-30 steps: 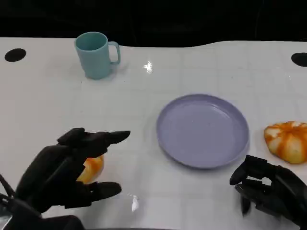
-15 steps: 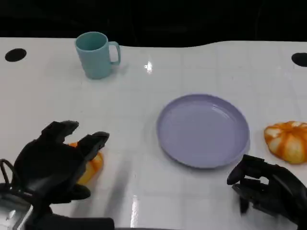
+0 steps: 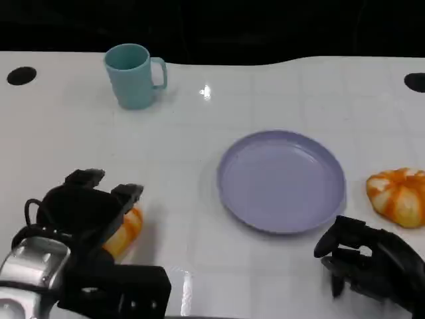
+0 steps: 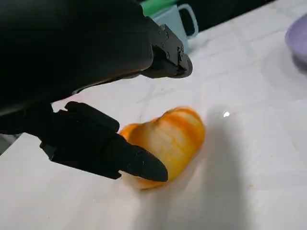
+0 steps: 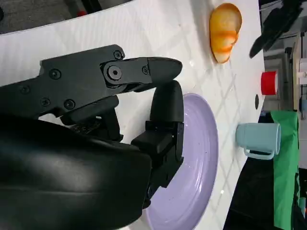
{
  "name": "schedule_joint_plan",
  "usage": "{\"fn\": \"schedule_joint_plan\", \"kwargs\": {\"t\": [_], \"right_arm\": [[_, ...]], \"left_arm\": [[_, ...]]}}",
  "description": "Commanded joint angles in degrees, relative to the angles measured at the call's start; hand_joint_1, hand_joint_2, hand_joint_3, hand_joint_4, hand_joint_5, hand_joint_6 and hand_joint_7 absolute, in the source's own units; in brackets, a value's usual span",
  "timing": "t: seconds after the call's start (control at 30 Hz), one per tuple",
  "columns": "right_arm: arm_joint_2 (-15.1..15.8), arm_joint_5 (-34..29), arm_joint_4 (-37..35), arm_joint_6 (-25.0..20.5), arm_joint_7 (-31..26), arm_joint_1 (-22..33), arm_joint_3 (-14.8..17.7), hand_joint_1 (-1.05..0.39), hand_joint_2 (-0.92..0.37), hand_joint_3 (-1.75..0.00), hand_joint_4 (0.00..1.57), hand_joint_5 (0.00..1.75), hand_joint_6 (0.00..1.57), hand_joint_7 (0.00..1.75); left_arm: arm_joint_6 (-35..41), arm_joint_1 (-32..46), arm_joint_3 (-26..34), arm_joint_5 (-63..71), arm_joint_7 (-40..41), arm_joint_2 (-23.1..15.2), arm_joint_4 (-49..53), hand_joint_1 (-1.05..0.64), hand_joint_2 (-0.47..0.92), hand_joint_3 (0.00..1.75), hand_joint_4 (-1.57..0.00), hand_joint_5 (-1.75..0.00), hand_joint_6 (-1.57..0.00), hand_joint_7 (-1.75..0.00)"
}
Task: Grasp the bread from the table and place it into the plate.
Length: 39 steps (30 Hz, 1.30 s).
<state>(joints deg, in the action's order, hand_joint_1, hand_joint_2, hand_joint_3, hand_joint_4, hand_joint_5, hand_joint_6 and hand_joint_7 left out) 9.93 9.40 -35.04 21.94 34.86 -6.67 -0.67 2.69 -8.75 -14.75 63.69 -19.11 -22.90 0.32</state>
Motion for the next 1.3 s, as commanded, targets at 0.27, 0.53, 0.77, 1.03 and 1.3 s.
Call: {"fn": "schedule_joint_plan", "kwargs": {"t": [0.27, 0.53, 0.77, 1.03, 1.3], "right_arm": [[0.74, -0.36, -0.89, -1.80, 0.31, 1.51, 0.06, -0.52, -0.92, -0.30, 0.66, 1.75, 0.65, 1.40], [0.86, -0.61, -0.68, -1.84, 0.12, 1.59, -0.05, -0.52, -0.92, -0.30, 0.66, 1.75, 0.65, 1.39], [0.85, -0.47, -0.90, -1.77, 0.39, 1.43, -0.05, -0.51, -0.92, -0.30, 0.66, 1.75, 0.64, 1.40], [0.87, -1.08, -1.21, -1.16, -0.07, 1.15, -0.27, -0.51, -0.92, -0.30, 0.65, 1.75, 0.64, 1.40], [0.92, -1.29, -1.76, -1.63, -0.43, 0.67, -0.26, -0.51, -0.92, -0.30, 0.64, 1.75, 0.63, 1.40]], "left_arm": [[0.12, -7.55, -5.04, -3.77, 5.89, -1.24, 15.20, -0.41, 0.78, 0.01, -0.01, -0.08, -0.16, 0.00], [-5.83, -11.46, -7.26, -9.66, 13.33, -1.36, 27.80, -0.22, 0.88, 0.05, -0.27, -0.17, -0.39, -0.07], [-11.34, -13.31, -7.04, -15.46, 23.64, -0.59, 36.37, -0.15, 0.83, 0.46, -0.69, -1.05, -0.97, -0.03], [-19.17, -14.66, -7.71, -16.69, 36.73, -1.83, 40.29, -0.21, 0.63, 1.14, -0.73, -1.74, -0.51, -1.71], [-22.23, -15.15, -6.48, -17.91, 40.05, -2.30, 36.30, -0.14, 0.54, 1.05, -0.71, -1.75, -0.51, -1.73]]}}
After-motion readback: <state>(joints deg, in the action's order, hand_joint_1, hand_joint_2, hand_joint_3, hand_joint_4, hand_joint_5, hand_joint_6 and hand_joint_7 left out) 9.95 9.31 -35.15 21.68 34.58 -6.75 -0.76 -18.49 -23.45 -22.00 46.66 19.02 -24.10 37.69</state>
